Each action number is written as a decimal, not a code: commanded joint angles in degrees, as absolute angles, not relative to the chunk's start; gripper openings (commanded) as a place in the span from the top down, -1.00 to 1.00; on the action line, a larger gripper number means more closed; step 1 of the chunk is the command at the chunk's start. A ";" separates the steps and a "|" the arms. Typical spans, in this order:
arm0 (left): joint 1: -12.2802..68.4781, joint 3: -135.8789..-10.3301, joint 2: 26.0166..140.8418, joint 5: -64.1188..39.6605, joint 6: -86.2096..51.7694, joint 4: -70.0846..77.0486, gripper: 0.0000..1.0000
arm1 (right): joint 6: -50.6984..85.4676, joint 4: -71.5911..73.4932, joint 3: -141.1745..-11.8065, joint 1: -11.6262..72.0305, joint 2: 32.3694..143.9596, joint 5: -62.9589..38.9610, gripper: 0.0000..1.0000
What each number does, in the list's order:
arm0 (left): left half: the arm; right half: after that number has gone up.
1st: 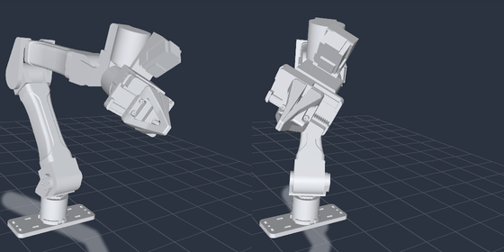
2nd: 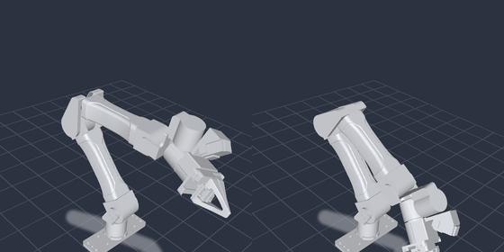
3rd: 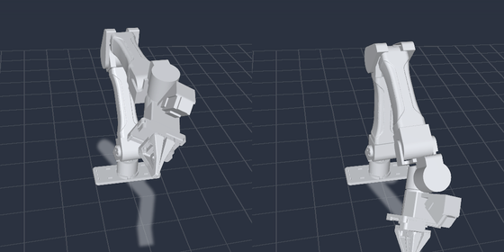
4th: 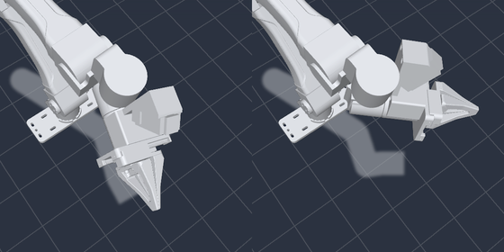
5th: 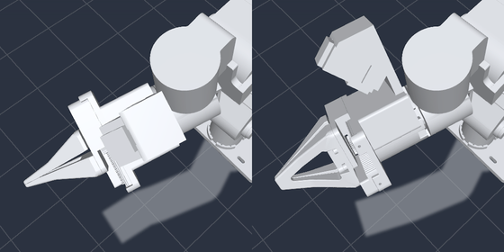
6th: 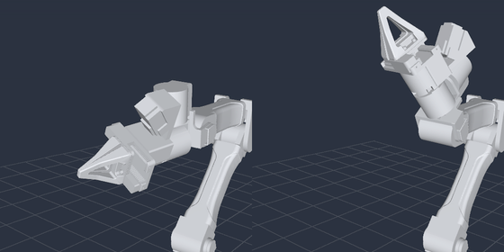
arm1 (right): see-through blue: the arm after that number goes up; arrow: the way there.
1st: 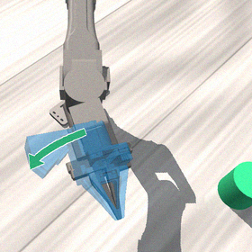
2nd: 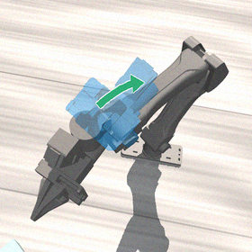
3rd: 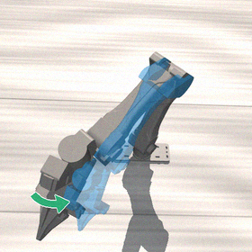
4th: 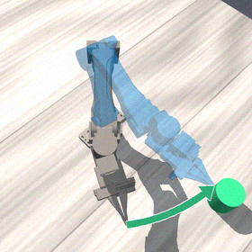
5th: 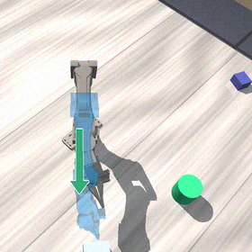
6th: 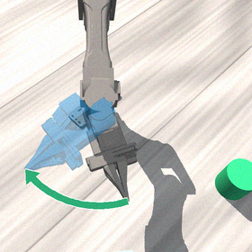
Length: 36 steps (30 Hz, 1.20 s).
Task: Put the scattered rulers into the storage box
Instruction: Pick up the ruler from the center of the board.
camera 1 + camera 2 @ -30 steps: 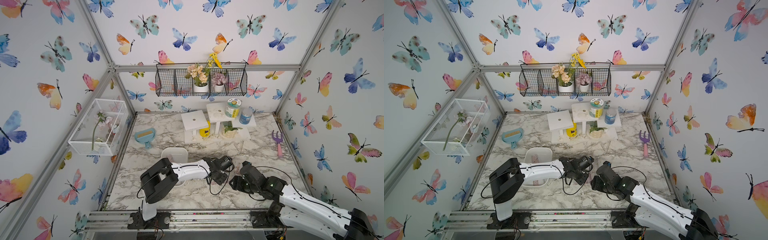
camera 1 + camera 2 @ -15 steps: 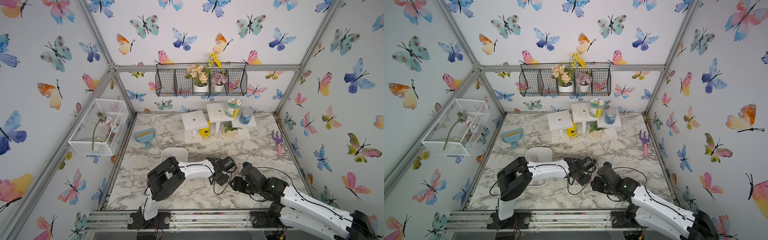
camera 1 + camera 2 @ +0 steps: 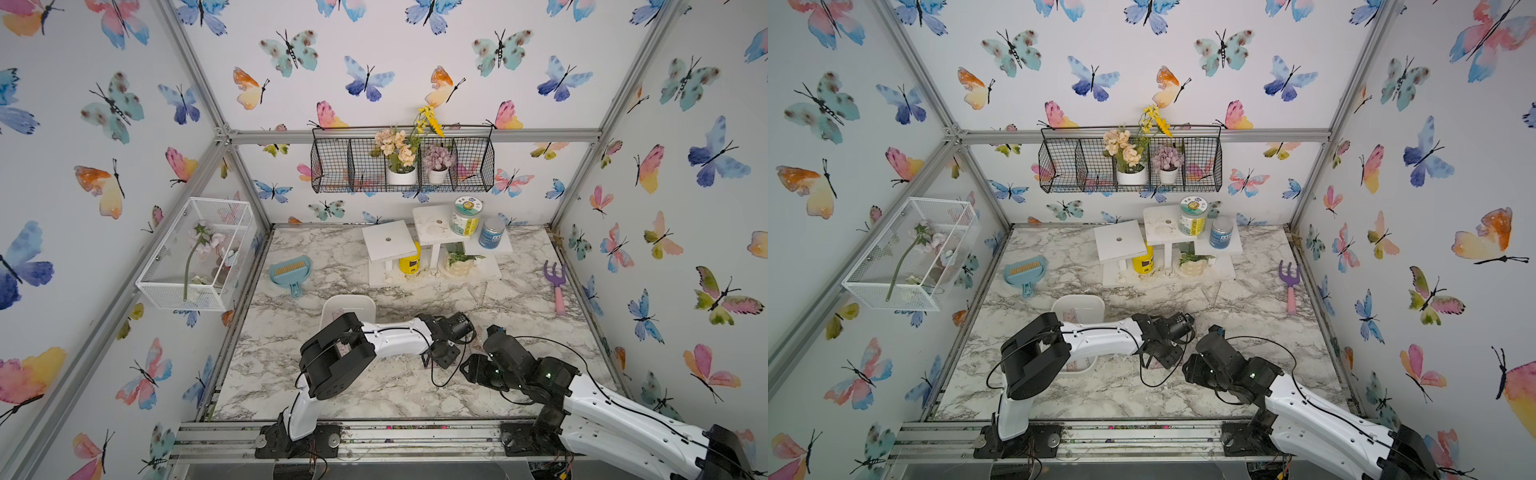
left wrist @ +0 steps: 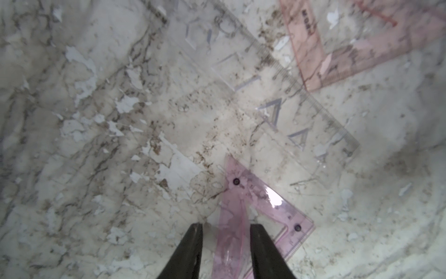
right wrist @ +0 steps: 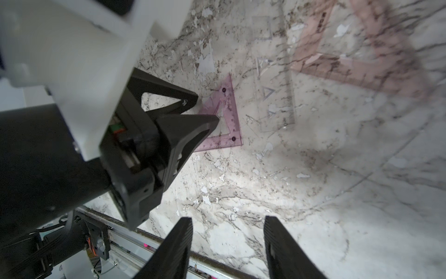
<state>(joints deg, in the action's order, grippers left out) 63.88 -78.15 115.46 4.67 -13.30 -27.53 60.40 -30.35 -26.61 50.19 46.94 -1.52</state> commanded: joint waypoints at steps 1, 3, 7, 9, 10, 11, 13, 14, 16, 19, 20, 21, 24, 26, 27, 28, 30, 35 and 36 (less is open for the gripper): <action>64.27 -77.86 117.76 5.47 -13.69 -29.01 0.31 | 60.71 -30.87 -25.84 50.03 46.07 -1.93 -0.07; 64.31 -76.74 118.16 5.21 -13.88 -28.64 0.36 | 60.81 -30.80 -25.54 50.05 45.75 -1.83 -0.07; 64.40 -72.32 117.56 5.00 -15.06 -26.94 0.48 | 61.49 -28.39 -23.92 50.10 45.87 -2.49 -0.07; 64.34 -70.14 117.16 5.27 -15.93 -26.30 0.53 | 62.18 -25.59 -22.36 50.03 46.58 -3.14 -0.04; 64.28 -69.13 117.07 5.27 -16.37 -26.01 0.54 | 62.68 -23.39 -21.31 50.03 47.11 -3.67 -0.01; 64.18 -68.31 116.91 5.27 -16.76 -25.72 0.55 | 63.00 -21.12 -20.37 50.05 47.88 -4.13 0.00; 63.93 -66.70 116.58 5.28 -17.63 -25.24 0.58 | 63.84 -16.44 -18.89 50.07 49.99 -4.78 0.01; 63.74 -65.86 116.46 5.12 -18.14 -24.86 0.58 | 64.12 -15.03 -18.65 50.05 51.06 -4.67 0.02; 63.02 -64.22 116.06 4.52 -19.13 -24.08 0.60 | 64.41 -12.26 -18.84 50.07 53.43 -4.14 0.04; 61.47 -62.09 115.89 4.30 -20.64 -23.62 0.62 | 64.56 -9.24 -19.96 50.06 56.33 -2.86 0.04; 61.01 -61.45 115.84 4.24 -21.06 -23.64 0.63 | 64.60 -8.22 -20.42 50.02 57.10 -2.27 0.04; 60.24 -60.68 115.92 4.26 -21.68 -23.63 0.64 | 64.60 -7.69 -20.92 50.01 57.74 -1.65 0.03; 57.94 -58.01 115.34 3.45 -23.40 -23.16 0.66 | 64.16 -7.94 -23.09 50.01 59.69 0.35 0.02; 56.79 -56.03 114.72 2.97 -24.43 -22.62 0.66 | 64.07 -8.35 -24.04 50.01 60.63 1.42 0.02; 56.16 -55.01 113.14 2.57 -24.93 -22.20 0.66 | 64.12 -8.06 -24.08 50.01 60.88 1.79 0.02; 55.70 -54.04 112.39 2.10 -25.38 -21.91 0.66 | 64.18 -7.66 -24.02 50.01 61.07 2.20 0.01; 55.07 -52.93 111.56 1.75 -25.91 -21.71 0.67 | 64.42 -7.05 -23.91 50.01 61.49 2.73 0.01; 54.76 -52.02 111.07 0.24 -26.10 -21.07 0.67 | 64.31 -4.31 -24.49 49.66 63.74 3.10 -0.01; 54.76 -52.09 111.26 0.09 -26.08 -21.09 0.67 | 64.08 -3.90 -24.90 49.55 64.67 2.91 -0.01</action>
<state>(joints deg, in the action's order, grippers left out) 55.88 -57.25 105.78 -0.56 -25.08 -5.50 64.05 -5.93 -23.20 49.93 63.05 1.02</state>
